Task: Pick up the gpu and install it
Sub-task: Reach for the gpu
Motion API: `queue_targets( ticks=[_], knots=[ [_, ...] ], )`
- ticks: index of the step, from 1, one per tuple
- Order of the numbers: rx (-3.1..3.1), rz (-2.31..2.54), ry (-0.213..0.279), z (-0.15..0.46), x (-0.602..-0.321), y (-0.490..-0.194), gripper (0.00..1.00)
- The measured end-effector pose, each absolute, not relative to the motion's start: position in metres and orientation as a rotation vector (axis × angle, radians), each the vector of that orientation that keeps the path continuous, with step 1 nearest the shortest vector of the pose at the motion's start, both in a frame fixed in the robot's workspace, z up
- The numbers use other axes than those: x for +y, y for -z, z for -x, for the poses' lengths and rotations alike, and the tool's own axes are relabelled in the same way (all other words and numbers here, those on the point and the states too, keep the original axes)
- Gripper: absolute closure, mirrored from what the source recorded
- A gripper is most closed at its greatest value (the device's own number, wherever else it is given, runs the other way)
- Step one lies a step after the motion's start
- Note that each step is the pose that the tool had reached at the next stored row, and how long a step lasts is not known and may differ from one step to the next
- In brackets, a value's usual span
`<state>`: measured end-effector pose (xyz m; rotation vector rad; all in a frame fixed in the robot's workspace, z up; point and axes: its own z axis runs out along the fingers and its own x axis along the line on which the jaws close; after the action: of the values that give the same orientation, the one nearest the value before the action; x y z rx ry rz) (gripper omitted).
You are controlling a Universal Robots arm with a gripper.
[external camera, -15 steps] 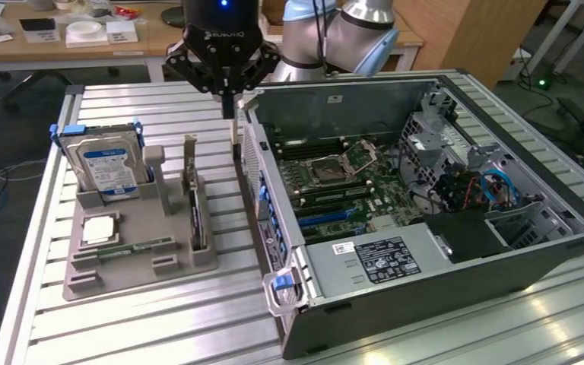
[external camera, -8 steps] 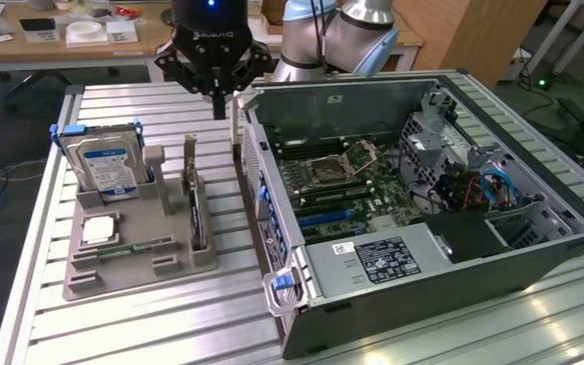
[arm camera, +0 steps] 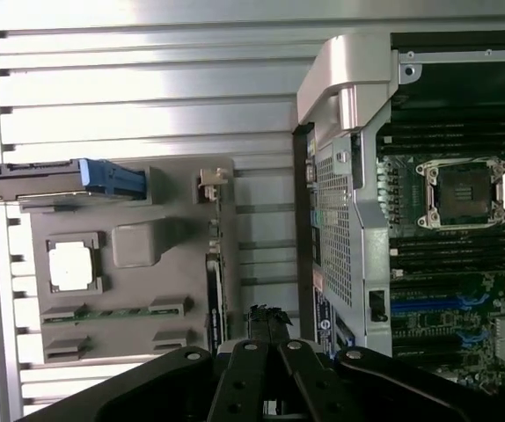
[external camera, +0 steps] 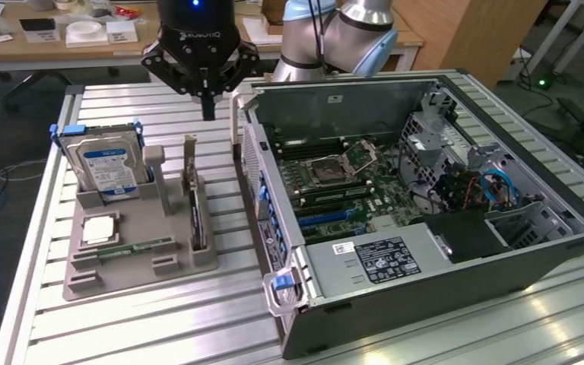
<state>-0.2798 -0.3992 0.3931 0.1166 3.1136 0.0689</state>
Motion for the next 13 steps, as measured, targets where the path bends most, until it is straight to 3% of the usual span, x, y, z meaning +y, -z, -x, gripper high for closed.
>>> queue_targets(
  ticks=[13],
  knots=[
    [3.114, -0.117, -0.069, 0.302, -0.399, -0.393, 0.89]
  ],
)
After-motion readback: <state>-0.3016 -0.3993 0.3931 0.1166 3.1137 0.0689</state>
